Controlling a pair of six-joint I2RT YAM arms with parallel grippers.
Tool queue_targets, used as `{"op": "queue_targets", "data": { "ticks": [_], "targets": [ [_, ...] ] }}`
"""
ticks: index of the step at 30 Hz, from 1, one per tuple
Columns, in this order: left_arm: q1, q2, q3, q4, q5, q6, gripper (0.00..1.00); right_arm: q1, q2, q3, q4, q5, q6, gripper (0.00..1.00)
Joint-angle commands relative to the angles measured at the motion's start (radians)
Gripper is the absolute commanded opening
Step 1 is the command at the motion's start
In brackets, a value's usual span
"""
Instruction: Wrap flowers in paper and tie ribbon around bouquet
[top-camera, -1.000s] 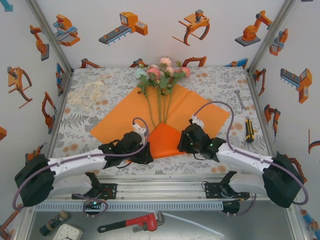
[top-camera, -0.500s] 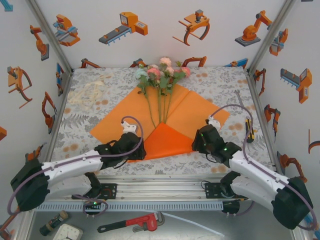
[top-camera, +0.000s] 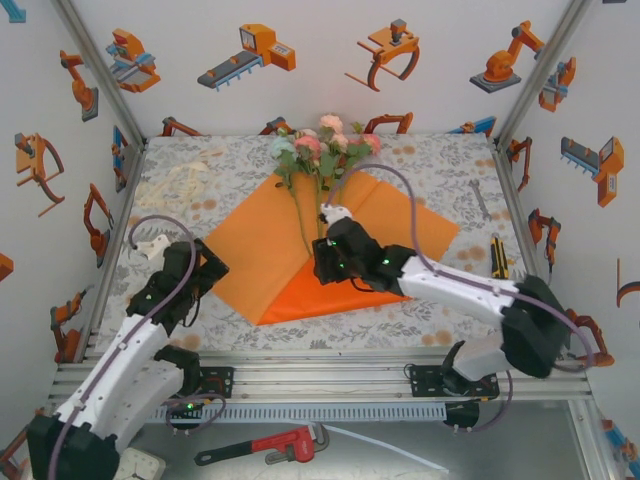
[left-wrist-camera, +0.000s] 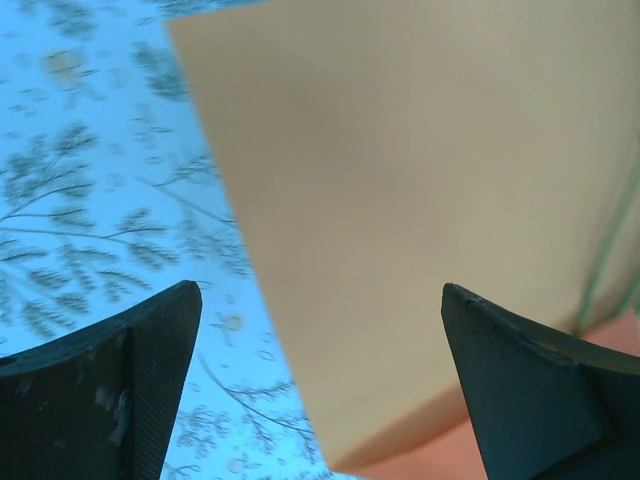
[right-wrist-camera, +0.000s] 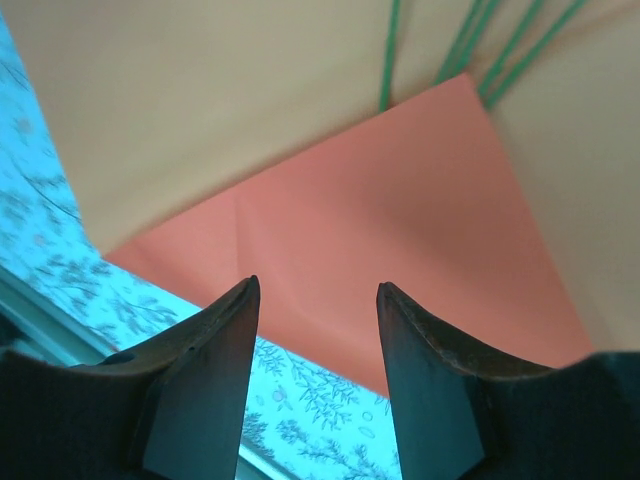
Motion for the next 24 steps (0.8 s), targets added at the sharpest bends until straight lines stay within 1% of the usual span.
{"op": "queue_targets", "data": {
  "ticks": [1,2,4,8,10,14,16,18,21,24],
  "targets": [
    [0.137,0.073,-0.019,-0.031,0.119,0.000,0.97,0.003,0.126,0.094,-0.010,-0.011,-0.125,0.50],
    [0.176,0.106,-0.022,-0.008,0.160,0.010,0.97,0.004,0.166,0.122,-0.023,-0.001,-0.140,0.50],
    [0.213,0.162,-0.034,0.054,0.208,0.022,0.97,0.004,0.224,0.157,-0.023,0.008,-0.160,0.50],
    [0.223,0.275,-0.050,0.218,0.271,0.058,0.98,0.004,0.308,0.192,-0.020,0.029,-0.181,0.50],
    [0.223,0.339,-0.045,0.267,0.274,0.045,1.00,0.004,0.338,0.200,-0.019,0.028,-0.184,0.50],
    [0.223,0.449,-0.025,0.335,0.266,0.025,0.94,0.004,0.377,0.189,0.006,0.028,-0.174,0.50],
    [0.224,0.490,-0.031,0.402,0.308,0.026,0.91,0.004,0.397,0.183,0.009,0.028,-0.171,0.50],
    [0.223,0.528,-0.040,0.468,0.372,0.025,0.86,0.004,0.409,0.180,0.013,0.025,-0.170,0.50],
    [0.222,0.577,-0.051,0.545,0.456,0.006,0.78,0.004,0.426,0.177,0.021,0.010,-0.169,0.50],
    [0.216,0.590,-0.052,0.595,0.510,-0.006,0.70,0.004,0.432,0.181,0.022,0.003,-0.166,0.50]
  ]
}}
